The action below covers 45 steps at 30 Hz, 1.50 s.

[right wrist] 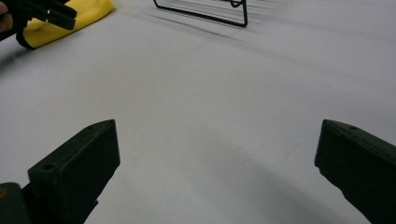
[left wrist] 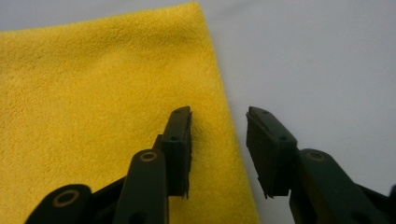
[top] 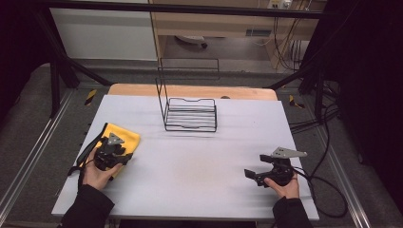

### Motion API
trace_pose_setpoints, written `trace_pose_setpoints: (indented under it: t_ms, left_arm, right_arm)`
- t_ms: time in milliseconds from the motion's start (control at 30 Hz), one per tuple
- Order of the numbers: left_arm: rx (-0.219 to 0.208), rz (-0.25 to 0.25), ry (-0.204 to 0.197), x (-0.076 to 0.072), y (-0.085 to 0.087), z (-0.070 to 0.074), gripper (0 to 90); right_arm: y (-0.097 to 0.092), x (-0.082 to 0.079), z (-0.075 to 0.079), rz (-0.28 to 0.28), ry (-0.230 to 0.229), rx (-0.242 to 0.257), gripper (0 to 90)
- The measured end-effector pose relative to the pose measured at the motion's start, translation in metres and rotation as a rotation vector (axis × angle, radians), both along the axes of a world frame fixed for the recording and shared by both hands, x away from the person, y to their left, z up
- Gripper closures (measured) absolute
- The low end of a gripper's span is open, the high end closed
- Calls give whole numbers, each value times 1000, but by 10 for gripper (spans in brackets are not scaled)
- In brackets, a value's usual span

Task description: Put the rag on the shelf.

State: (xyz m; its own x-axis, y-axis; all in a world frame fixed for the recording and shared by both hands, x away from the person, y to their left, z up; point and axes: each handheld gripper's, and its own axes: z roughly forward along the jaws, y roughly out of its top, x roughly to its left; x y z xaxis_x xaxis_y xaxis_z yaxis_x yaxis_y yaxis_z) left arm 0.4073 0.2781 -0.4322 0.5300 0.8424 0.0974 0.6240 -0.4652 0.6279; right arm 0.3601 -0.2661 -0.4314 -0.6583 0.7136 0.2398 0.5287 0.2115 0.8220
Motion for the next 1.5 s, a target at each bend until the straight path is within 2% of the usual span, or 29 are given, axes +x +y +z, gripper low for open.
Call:
trace_pose_setpoints:
  t_ms: [200,233,300,500,667,733,900,1067,1167,1500]
  left_arm:
    - [56,1,-14,1,-4,-3,666]
    - [69,3,-17,1,-4,-3,697]
    - [71,8,-14,1,-4,-3,718]
    - [25,32,5,4,1,-3,782]
    - [22,34,11,5,2,-1,830]
    - [8,36,12,5,3,0,845]
    - [-70,41,10,3,10,6,854]
    - [-126,37,4,-3,10,17,855]
    - [-160,26,13,-8,6,21,854]
    - [-187,-47,19,-26,-32,24,853]
  right_arm:
    - [0,0,0,-3,-1,3,7]
    - [0,0,0,-3,1,2,7]
    - [0,0,0,-4,0,4,6]
    - [0,0,0,-4,0,7,7]
    - [0,0,0,-4,0,8,7]
    - [0,0,0,-4,-3,10,7]
    - [0,0,1,-1,-4,11,7]
    - [-1,0,1,-1,-4,12,7]
    - [-1,0,1,1,-4,11,7]
    - [0,0,1,-1,-2,13,7]
